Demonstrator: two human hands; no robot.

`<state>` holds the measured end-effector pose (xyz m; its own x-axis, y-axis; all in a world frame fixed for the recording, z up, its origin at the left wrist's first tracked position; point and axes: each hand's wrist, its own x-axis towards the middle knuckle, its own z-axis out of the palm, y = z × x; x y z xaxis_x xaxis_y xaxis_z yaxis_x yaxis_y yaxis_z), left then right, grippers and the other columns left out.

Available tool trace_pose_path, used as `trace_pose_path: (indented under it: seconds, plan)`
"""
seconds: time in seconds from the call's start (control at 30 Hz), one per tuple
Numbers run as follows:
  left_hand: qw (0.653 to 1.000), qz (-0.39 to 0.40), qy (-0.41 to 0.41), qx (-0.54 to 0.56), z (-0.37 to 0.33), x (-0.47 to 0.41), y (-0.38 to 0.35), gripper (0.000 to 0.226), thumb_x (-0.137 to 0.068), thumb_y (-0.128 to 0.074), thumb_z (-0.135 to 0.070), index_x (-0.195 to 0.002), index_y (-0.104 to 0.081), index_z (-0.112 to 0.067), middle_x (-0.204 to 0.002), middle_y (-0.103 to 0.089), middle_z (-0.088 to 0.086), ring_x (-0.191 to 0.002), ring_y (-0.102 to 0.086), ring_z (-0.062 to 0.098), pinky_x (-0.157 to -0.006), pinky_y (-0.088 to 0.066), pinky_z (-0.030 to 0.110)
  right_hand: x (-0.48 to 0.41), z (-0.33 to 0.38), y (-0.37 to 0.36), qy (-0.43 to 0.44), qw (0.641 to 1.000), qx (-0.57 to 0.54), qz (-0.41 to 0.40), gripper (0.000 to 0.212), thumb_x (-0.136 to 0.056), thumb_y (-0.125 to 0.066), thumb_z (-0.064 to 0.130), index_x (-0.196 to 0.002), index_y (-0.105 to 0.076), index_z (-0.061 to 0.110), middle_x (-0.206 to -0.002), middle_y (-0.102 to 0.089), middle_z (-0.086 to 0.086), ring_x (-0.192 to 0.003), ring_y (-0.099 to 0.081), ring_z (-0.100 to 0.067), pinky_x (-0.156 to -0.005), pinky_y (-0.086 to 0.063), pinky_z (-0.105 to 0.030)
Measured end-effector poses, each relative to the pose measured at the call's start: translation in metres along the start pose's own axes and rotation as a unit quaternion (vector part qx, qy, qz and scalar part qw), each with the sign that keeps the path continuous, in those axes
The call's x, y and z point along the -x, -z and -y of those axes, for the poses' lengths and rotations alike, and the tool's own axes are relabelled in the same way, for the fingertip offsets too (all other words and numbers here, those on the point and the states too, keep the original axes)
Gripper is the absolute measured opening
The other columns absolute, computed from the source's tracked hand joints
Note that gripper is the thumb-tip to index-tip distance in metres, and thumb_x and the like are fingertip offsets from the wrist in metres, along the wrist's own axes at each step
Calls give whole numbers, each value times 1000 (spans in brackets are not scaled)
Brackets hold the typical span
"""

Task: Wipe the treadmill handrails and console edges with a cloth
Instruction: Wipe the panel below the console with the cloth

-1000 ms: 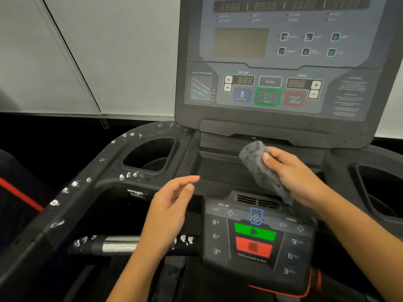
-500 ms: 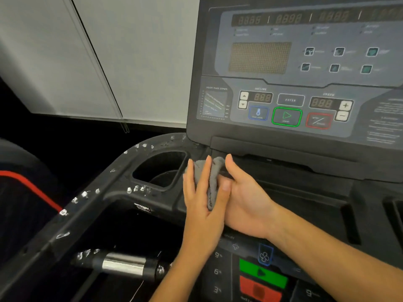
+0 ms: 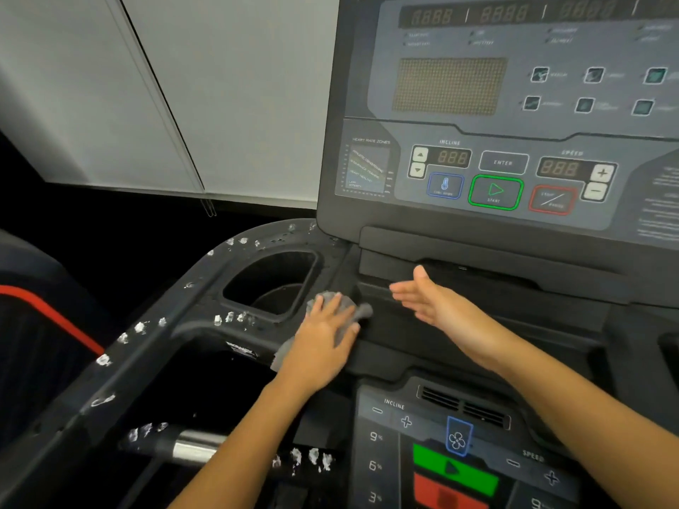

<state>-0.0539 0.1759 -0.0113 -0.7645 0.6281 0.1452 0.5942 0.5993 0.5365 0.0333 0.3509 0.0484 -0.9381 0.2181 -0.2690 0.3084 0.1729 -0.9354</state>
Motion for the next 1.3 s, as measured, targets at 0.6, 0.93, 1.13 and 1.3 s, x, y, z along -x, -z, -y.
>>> trace_pose_path:
  seconds: [0.6, 0.93, 1.13, 1.3]
  plan:
    - [991, 83, -70, -85, 17, 5, 3, 51, -99, -23, -45, -146, -10, -30, -155, 9, -4, -142, 16, 19, -109, 12, 24, 3, -17, -37, -62, 934, 337, 104, 59, -97, -15, 52, -149, -14, 26, -158, 3, 5, -144, 12, -10, -116, 7, -28]
    - [982, 139, -59, -113, 20, -67, -4, 56, -100, -24, -39, -148, -1, -22, -156, 10, 6, -142, 11, 29, -115, 4, 38, -8, -9, -47, -20, 919, 393, 18, 62, -96, -22, 53, -149, -17, 22, -159, -3, -2, -145, 4, -15, -117, 0, -32]
    - [985, 123, -58, -104, 21, -63, -4, 57, -100, -25, -39, -148, 0, -20, -156, 10, 6, -143, 11, 28, -115, 4, 37, -21, -16, -49, -33, 900, 435, -8, 65, -96, -21, 55, -150, -11, 21, -159, 2, -4, -145, 8, -19, -118, 1, -35]
    - [987, 108, -73, -95, 23, -24, 1, 54, -100, -24, -41, -148, -6, -24, -156, 11, 0, -142, 15, 23, -114, 7, 34, -23, -20, -50, -44, 908, 416, -4, 64, -96, -22, 55, -150, -10, 22, -159, 0, -5, -146, 6, -20, -119, 0, -36]
